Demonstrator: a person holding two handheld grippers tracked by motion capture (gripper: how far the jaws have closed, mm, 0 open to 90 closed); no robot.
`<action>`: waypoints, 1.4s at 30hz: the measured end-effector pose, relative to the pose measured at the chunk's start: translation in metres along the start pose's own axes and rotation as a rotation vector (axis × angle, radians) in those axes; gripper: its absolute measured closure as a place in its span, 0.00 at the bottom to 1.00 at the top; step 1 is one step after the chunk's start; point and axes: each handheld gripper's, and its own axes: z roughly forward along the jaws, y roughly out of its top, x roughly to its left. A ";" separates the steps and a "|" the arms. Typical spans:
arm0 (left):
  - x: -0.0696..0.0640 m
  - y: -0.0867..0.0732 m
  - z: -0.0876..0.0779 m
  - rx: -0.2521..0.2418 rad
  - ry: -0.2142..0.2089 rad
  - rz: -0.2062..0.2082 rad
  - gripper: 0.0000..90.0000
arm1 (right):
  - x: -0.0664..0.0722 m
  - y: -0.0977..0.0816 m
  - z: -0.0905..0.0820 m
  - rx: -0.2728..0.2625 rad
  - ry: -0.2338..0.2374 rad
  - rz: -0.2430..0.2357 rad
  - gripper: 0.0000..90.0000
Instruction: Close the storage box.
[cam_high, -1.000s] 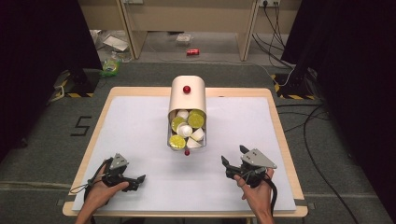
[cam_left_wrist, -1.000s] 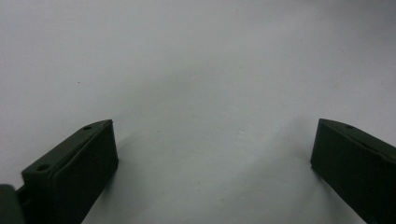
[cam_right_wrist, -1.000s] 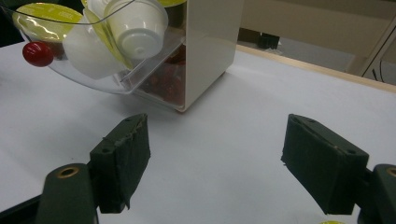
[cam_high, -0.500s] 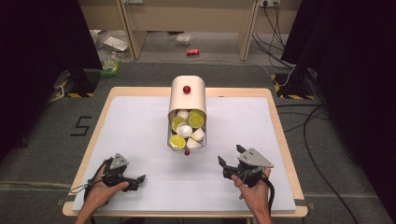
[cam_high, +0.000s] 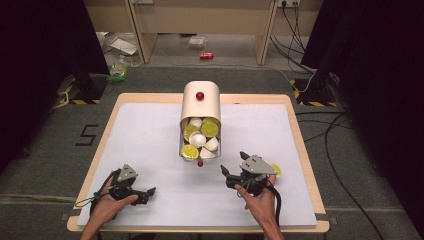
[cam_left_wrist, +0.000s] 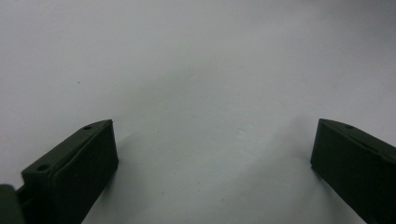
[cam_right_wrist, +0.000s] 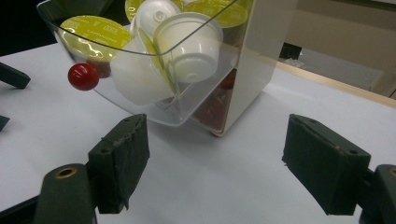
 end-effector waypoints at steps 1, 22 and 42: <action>0.000 0.000 0.000 0.000 0.000 0.000 0.00 | 0.000 0.001 0.001 0.005 -0.001 0.004 0.25; 0.000 0.000 0.000 -0.001 0.000 0.000 0.00 | 0.002 0.002 0.023 0.012 -0.006 -0.001 0.23; 0.000 0.000 0.000 0.000 0.000 0.000 0.00 | 0.007 0.008 0.030 0.022 0.001 -0.021 0.16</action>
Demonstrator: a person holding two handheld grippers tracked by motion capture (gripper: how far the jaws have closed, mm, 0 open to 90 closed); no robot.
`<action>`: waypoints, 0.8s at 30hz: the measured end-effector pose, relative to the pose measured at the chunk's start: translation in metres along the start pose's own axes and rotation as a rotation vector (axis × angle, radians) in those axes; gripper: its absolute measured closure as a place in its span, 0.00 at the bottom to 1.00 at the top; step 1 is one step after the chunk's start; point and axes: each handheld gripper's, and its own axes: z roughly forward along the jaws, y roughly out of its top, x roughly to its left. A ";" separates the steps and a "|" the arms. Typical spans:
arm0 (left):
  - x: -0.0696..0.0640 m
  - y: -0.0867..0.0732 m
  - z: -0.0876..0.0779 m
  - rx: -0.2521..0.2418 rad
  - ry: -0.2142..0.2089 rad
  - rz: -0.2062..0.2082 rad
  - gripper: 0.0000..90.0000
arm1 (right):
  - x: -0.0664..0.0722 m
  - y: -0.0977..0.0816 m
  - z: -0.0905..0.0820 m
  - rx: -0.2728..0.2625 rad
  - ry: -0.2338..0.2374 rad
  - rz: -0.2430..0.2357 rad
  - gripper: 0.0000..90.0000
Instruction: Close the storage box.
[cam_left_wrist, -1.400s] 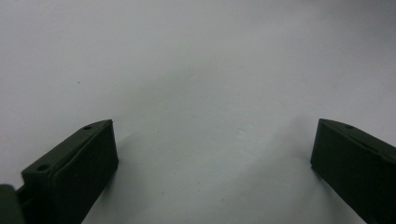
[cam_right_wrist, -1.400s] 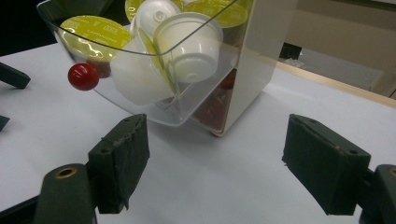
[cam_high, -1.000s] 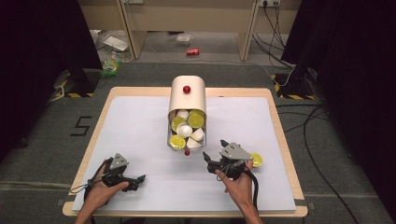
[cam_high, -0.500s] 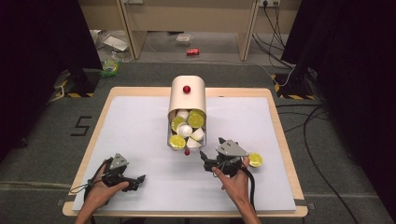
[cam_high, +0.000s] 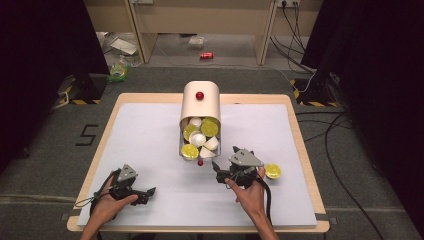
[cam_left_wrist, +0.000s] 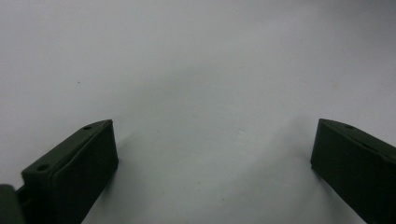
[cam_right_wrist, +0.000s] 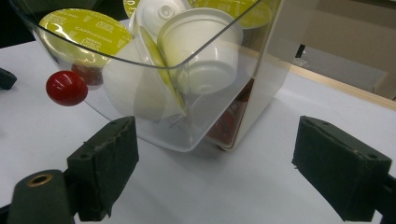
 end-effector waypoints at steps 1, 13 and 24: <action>0.000 0.000 0.000 0.000 0.000 0.000 0.00 | 0.000 0.000 0.000 -0.001 -0.001 0.000 0.16; 0.000 0.000 0.000 0.000 0.000 0.001 0.00 | -0.003 0.007 0.002 -0.040 -0.008 0.024 0.16; 0.000 0.000 0.000 -0.001 -0.001 0.000 0.00 | -0.003 0.010 0.005 -0.044 -0.005 0.025 0.16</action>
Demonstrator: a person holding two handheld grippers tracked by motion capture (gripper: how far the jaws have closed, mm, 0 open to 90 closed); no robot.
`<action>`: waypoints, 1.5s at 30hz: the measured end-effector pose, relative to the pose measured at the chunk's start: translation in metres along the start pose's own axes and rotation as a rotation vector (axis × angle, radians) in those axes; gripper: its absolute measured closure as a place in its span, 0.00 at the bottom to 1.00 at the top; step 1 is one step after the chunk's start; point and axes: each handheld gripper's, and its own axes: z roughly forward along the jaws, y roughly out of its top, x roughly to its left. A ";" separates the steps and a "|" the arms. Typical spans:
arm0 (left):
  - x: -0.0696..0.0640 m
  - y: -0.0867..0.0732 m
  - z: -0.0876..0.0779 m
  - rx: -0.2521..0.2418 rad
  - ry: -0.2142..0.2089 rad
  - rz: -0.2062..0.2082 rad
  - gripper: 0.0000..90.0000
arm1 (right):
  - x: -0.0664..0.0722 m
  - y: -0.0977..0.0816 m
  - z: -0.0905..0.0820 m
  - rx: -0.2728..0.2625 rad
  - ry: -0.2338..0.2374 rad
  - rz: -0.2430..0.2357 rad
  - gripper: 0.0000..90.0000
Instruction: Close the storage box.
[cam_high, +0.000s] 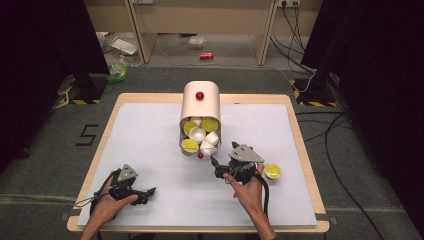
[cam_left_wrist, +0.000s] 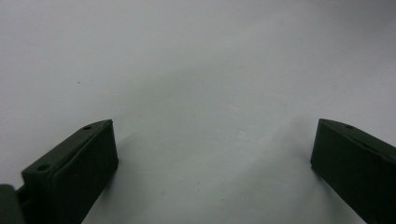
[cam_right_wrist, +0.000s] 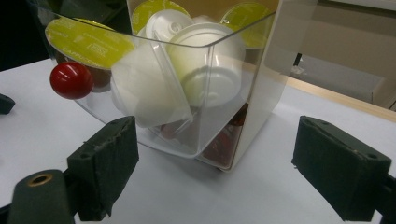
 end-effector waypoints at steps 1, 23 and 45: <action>0.000 0.000 0.000 0.000 0.000 0.000 0.00 | 0.000 0.000 0.000 0.000 0.000 0.000 0.16; 0.000 0.000 0.000 0.000 0.001 0.001 0.00 | -0.008 0.010 0.018 -0.001 -0.015 0.012 0.15; 0.000 0.000 0.000 -0.001 0.002 0.000 0.00 | -0.019 0.017 0.037 0.001 -0.037 0.014 0.15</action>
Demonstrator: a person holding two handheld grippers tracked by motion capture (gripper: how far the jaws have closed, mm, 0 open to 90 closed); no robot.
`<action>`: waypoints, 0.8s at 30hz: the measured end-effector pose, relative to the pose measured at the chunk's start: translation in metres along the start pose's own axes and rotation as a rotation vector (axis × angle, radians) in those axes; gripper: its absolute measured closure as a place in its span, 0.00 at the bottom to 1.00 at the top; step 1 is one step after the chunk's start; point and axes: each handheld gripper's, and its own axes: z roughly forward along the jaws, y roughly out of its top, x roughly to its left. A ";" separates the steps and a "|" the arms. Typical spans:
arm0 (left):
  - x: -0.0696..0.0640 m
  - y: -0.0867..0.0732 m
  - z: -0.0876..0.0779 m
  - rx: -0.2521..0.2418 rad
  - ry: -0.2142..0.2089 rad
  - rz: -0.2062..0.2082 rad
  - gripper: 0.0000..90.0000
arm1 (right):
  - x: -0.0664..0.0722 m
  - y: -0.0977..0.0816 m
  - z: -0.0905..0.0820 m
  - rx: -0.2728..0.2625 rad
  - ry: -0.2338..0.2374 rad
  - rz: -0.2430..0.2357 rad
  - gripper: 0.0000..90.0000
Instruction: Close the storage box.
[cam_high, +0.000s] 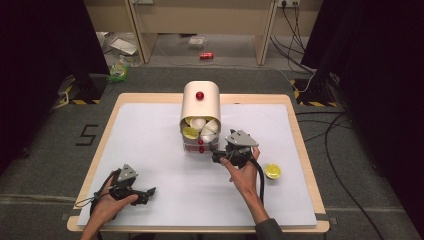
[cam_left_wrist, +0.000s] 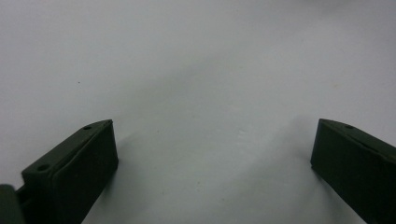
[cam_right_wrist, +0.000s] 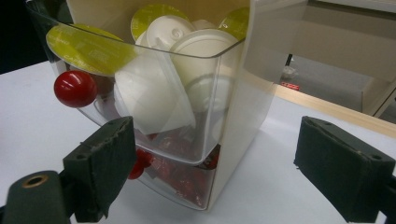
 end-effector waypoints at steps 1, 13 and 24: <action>0.000 0.000 0.000 0.001 0.000 0.000 0.00 | 0.000 0.000 0.001 0.001 -0.001 0.003 0.15; 0.000 0.000 0.000 0.002 0.001 0.002 0.00 | -0.001 0.003 0.008 -0.002 -0.008 0.006 0.15; 0.000 0.000 0.000 0.003 0.001 0.002 0.00 | -0.002 0.006 0.014 -0.011 -0.007 0.015 0.16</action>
